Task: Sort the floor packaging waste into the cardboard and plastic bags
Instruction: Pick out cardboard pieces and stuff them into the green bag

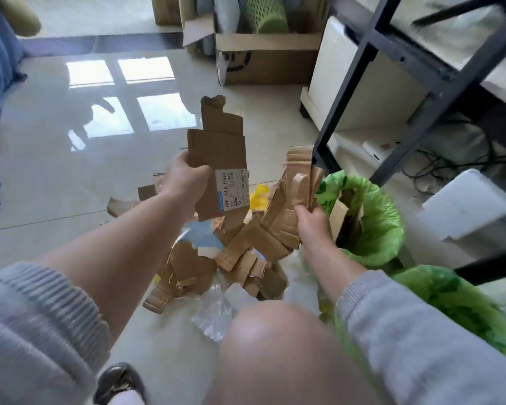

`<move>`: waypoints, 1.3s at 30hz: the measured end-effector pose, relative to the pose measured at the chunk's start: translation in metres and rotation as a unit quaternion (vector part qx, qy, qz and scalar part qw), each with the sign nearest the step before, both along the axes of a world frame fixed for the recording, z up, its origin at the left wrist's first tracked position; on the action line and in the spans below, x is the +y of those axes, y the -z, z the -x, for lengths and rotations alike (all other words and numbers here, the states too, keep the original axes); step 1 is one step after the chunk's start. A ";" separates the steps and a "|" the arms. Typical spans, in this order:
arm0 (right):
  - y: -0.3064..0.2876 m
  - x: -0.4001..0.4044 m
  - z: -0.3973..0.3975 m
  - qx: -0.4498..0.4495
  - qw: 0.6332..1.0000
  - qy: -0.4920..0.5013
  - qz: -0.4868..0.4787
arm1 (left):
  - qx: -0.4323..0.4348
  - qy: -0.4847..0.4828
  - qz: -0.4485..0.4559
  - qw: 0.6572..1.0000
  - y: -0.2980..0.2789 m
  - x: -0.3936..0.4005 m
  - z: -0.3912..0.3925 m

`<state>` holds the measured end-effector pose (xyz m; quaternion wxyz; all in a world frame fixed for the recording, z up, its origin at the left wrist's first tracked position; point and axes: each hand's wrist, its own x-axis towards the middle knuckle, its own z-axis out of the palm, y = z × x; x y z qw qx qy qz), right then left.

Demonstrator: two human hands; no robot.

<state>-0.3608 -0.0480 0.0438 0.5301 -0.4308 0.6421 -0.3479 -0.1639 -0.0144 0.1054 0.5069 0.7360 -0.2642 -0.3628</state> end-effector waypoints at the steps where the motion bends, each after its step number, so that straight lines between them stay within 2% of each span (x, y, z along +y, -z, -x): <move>1: -0.012 -0.003 0.005 0.009 1.000 0.010 0.020 | 0.020 0.008 0.019 1.000 -0.008 -0.005 0.011; 7: -0.066 -0.015 0.068 0.049 0.979 0.147 0.134 | 0.124 0.067 0.096 0.985 -0.029 -0.031 0.077; 10: -0.069 -0.016 0.108 0.095 0.961 0.190 0.176 | 0.093 0.095 0.108 0.985 -0.021 -0.041 0.112; 15: -0.044 -0.020 0.150 0.149 0.952 0.188 0.188 | 0.062 0.136 0.104 0.983 0.001 -0.049 0.159; 18: -0.020 -0.032 0.153 0.167 0.959 0.165 0.159 | 0.059 0.154 0.088 0.982 0.014 -0.060 0.179; 21: -0.004 -0.046 0.142 0.147 0.972 0.128 0.130 | 0.084 0.195 0.069 0.975 0.022 -0.070 0.194; 25: 0.014 -0.055 0.123 0.114 0.989 0.018 0.092 | 0.167 0.259 0.039 0.951 0.033 -0.080 0.199; 27: 0.025 -0.058 0.119 0.123 0.988 -0.036 0.090 | 0.170 0.265 0.027 0.949 0.047 -0.085 0.197; 32: 0.054 -0.072 0.118 0.199 0.973 -0.066 0.093 | 0.112 0.305 -0.021 0.946 0.085 -0.094 0.198; 35: 0.066 -0.082 0.117 0.281 0.957 -0.069 -0.001 | 0.044 0.324 -0.060 0.943 0.103 -0.098 0.201; 37: 0.069 -0.088 0.115 0.298 0.949 -0.066 -0.085 | 0.007 0.338 -0.080 0.938 0.104 -0.099 0.202; 39: 0.071 -0.094 0.115 0.318 0.936 -0.100 -0.108 | -0.039 0.359 -0.104 0.927 0.100 -0.103 0.202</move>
